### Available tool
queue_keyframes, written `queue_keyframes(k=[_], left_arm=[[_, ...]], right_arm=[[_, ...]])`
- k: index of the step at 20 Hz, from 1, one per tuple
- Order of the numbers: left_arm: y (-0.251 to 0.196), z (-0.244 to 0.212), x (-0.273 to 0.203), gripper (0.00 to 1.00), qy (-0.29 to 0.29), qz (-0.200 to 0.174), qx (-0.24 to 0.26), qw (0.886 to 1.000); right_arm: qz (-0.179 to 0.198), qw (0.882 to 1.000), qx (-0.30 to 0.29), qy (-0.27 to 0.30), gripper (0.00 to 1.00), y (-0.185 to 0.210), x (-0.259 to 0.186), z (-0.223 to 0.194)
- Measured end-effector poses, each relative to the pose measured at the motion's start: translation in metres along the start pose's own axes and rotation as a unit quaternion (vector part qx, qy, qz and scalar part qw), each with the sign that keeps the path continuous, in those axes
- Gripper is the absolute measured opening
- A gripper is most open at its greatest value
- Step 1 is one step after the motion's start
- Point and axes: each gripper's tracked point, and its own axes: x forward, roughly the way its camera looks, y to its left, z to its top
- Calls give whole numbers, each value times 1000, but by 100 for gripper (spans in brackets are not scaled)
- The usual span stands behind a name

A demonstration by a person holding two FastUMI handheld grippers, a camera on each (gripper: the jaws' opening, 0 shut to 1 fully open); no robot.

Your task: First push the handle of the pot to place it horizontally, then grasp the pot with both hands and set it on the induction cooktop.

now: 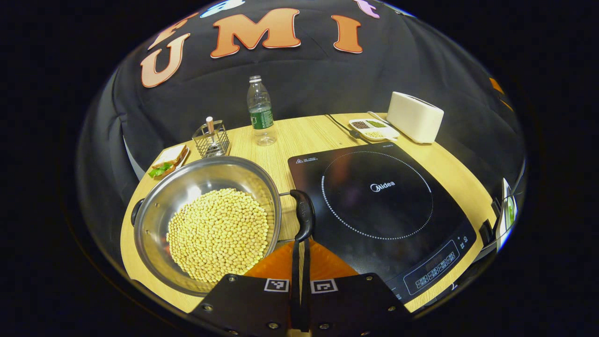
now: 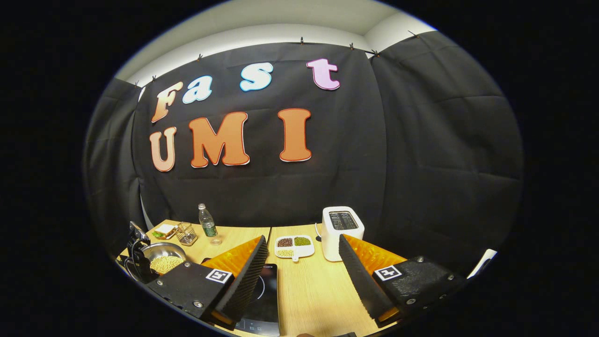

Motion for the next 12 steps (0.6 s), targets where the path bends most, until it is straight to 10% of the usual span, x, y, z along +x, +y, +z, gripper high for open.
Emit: queue_keyframes(k=[12], left_arm=[[3, 17, 18, 2, -13, -1, -2, 1000]], right_arm=[[-14, 1000, -5, 4, 95, -6, 9, -3]])
